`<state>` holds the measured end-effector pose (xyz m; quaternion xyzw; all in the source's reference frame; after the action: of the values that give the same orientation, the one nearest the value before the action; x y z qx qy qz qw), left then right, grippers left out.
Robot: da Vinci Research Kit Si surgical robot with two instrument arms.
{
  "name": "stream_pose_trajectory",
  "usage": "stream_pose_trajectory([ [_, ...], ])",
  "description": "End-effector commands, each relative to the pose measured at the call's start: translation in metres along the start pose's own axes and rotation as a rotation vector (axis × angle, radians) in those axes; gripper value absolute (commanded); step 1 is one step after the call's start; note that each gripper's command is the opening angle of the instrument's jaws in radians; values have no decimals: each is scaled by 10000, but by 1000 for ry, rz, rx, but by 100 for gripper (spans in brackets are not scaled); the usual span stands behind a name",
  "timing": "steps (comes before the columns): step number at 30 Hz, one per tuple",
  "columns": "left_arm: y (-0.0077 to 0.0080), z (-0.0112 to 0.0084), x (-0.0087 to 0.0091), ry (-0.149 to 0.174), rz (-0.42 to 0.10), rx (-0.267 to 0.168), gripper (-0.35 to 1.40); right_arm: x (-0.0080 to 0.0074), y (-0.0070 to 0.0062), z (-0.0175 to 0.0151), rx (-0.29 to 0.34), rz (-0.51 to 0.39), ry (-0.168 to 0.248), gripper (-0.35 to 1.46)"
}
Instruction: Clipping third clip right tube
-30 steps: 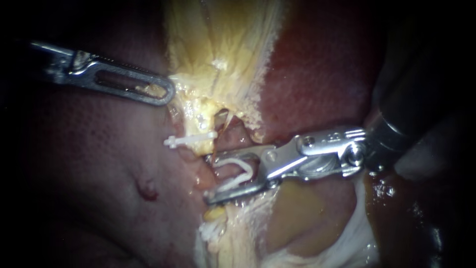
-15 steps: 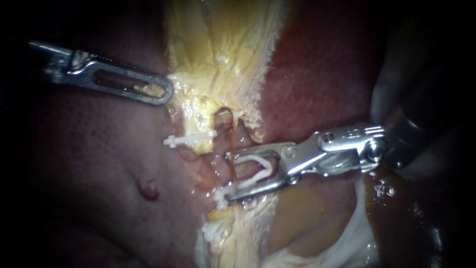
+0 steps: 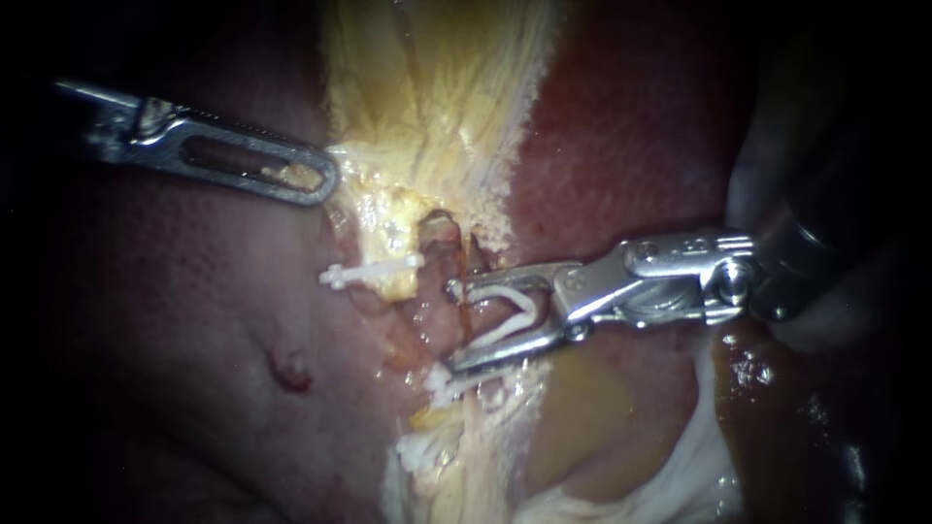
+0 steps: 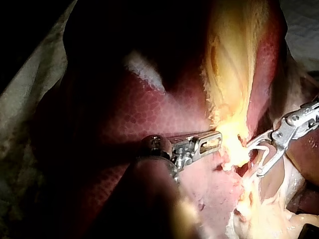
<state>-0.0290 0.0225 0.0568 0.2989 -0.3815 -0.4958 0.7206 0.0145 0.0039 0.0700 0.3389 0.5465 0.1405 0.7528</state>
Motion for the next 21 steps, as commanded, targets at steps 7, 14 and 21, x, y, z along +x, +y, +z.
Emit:
stream_pose_trajectory([
  [7, 0, 0, 0, 0, 0, 0, -35, 0, 5, 7, 7, 27, 22, 49],
  [14, 0, 0, 0, 0, 0, 0, -35, -5, 13, 10, 34, 73, 53, 49],
  [21, 0, 0, 0, 0, 0, 0, -35, -11, 23, 8, 89, 116, 104, 49],
])
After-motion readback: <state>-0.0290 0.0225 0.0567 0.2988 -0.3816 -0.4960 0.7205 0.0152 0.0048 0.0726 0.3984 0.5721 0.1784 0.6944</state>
